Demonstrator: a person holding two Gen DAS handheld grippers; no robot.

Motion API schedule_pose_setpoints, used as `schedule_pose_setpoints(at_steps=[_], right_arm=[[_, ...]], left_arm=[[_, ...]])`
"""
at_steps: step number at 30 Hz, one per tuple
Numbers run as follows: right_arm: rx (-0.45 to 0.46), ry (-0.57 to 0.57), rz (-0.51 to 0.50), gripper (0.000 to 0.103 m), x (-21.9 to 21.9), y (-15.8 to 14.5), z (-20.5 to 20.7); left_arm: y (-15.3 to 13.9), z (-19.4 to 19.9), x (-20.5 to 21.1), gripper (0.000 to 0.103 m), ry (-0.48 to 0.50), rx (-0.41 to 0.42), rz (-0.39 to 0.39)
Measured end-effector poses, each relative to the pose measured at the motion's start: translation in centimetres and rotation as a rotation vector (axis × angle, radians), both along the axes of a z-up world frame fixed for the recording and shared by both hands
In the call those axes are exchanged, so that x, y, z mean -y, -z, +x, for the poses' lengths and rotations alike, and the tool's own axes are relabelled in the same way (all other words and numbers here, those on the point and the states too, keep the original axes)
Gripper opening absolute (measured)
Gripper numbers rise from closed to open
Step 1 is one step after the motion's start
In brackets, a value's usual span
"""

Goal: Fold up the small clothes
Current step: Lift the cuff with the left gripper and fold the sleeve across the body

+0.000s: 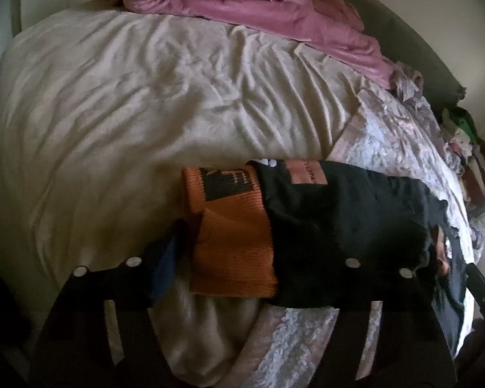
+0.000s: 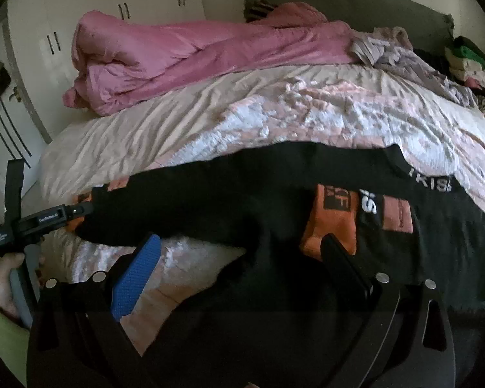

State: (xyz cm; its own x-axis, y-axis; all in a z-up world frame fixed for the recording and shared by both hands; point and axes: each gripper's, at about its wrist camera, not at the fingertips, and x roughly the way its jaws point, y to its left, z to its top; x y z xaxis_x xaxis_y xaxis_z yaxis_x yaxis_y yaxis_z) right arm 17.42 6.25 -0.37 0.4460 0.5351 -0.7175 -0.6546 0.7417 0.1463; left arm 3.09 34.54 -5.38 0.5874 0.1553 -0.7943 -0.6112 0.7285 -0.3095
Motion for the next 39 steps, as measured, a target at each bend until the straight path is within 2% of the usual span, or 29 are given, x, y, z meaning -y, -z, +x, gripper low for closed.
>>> schedule_pose_setpoints(at_steps=[5, 6, 7, 10, 17, 24, 29, 39], right_arm=[[-0.028, 0.024, 0.0, 0.098, 0.7, 1.1, 0.5], [-0.034, 0.028, -0.001, 0.098, 0.9, 1.3, 0.6], [-0.037, 0.031, 0.0, 0.098, 1.0, 1.4, 0.7], [-0.044, 0.043, 0.011, 0.098, 1.6, 1.5, 0.8], [-0.059, 0.076, 0.034, 0.098, 3.7, 1.4, 1.1], [-0.051, 0.12, 0.063, 0.098, 6.5, 0.4, 1.2], [-0.046, 0.159, 0.075, 0.098, 8.8, -0.2, 1.4], [-0.043, 0.236, 0.118, 0.098, 13.8, -1.1, 1.6]], left_arm=[[-0.2, 0.6, 0.6, 0.04, 0.011, -0.008, 0.048], [-0.2, 0.7, 0.8, 0.033, 0.018, -0.01, 0.054], [-0.2, 0.7, 0.8, 0.026, 0.023, -0.008, 0.055], [-0.3, 1.0, 1.1, 0.015, 0.05, 0.004, 0.049], [-1.8, 0.7, 1.9, 0.012, 0.073, 0.094, 0.034], [-5.8, 0.7, 4.7, 0.011, 0.105, 0.227, 0.051], [-8.3, 2.0, 8.1, 0.011, 0.18, 0.265, 0.086], [-11.4, 5.4, 14.8, 0.011, 0.321, 0.311, 0.103]])
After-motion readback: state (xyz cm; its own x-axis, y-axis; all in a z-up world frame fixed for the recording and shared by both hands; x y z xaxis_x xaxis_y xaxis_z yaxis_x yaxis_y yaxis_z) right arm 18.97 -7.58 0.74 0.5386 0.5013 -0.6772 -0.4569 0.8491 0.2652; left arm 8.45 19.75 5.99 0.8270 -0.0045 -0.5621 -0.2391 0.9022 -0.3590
